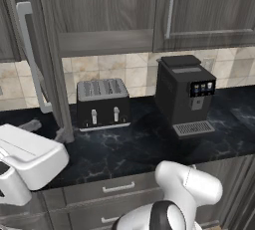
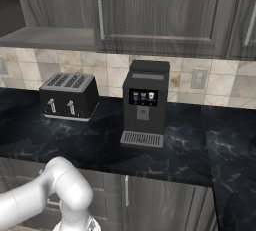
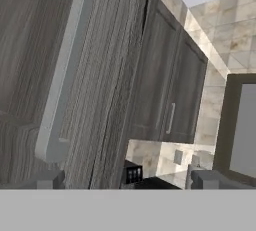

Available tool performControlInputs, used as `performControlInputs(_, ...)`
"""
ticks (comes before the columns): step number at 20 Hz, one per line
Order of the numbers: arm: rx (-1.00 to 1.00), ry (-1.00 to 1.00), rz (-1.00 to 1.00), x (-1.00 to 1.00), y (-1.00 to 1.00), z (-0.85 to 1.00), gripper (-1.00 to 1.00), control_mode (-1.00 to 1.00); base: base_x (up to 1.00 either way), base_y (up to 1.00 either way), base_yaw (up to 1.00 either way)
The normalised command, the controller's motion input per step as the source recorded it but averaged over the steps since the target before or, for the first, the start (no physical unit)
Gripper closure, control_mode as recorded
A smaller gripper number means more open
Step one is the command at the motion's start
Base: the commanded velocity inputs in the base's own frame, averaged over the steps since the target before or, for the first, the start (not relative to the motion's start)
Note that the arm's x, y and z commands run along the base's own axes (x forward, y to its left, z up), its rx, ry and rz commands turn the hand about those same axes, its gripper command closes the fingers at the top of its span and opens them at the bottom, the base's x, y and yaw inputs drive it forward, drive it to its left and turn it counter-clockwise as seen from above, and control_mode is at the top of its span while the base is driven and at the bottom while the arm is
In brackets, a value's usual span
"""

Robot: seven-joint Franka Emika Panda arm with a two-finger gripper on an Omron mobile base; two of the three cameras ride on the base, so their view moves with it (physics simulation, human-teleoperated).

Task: Open the cabinet. Pick the soap dispenser and place it next to the sink. Then close the cabinet.

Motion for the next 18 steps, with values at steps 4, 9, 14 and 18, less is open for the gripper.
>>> performControlInputs(4,0.00,0.00,0.00,0.29,-0.17,0.00,-1.00,-1.00,0.00,0.00,0.00)
performControlInputs(9,0.00,0.00,0.00,0.20,0.00,-0.03,-1.00,-1.00,0.00,0.00,0.00)
performControlInputs(14,0.00,0.00,0.00,0.26,0.00,-0.13,-1.00,-1.00,0.00,0.00,0.00)
performControlInputs(18,0.00,-0.01,0.00,0.31,0.00,-0.17,-1.00,-1.00,0.00,0.00,0.00)
